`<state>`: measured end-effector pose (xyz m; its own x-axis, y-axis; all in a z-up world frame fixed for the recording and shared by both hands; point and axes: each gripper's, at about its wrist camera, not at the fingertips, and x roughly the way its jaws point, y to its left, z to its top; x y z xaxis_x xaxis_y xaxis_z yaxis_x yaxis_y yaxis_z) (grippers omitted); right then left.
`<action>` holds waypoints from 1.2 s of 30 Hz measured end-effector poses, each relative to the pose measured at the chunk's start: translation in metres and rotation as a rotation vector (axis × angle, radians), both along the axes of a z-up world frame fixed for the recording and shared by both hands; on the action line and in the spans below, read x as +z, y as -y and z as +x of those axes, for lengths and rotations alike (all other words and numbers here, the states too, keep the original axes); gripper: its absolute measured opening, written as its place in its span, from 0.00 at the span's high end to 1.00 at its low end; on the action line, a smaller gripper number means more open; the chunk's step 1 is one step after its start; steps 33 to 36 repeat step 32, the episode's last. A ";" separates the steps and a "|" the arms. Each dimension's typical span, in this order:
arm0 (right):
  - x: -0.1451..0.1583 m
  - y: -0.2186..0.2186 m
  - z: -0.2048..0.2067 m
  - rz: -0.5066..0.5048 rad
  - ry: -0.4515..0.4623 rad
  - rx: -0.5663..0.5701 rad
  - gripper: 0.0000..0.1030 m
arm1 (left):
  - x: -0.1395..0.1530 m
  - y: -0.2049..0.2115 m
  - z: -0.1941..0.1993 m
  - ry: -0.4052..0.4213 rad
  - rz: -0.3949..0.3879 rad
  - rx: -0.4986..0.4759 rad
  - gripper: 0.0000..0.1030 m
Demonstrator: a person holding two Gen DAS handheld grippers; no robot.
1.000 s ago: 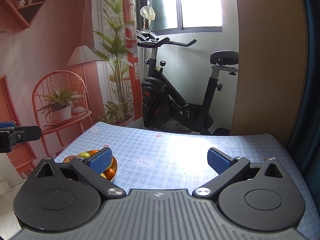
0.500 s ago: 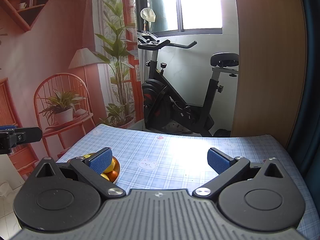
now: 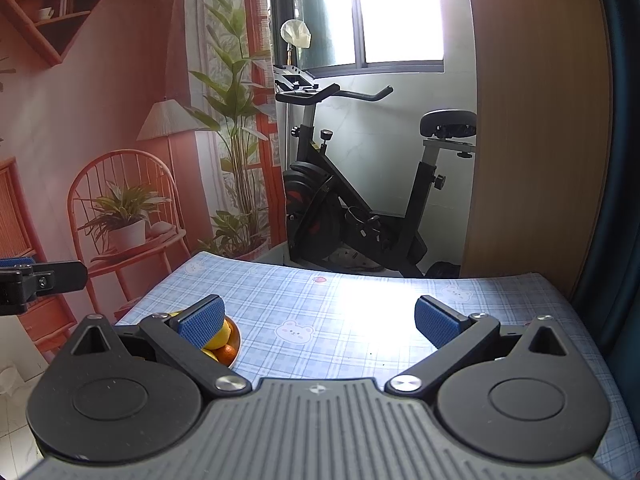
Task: Organize fruits
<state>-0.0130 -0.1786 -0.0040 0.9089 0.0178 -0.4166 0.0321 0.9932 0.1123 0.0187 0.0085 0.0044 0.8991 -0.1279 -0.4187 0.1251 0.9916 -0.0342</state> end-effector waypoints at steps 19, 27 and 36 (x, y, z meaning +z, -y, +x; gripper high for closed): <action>0.000 0.002 -0.001 -0.009 0.000 0.001 0.00 | 0.000 0.002 0.000 -0.010 -0.023 -0.006 0.06; 0.002 0.002 -0.002 -0.011 0.001 0.007 0.00 | 0.000 0.004 -0.001 -0.004 -0.028 -0.003 0.06; 0.002 0.002 -0.002 -0.011 0.002 0.006 0.00 | 0.001 0.006 -0.001 -0.010 -0.029 0.000 0.05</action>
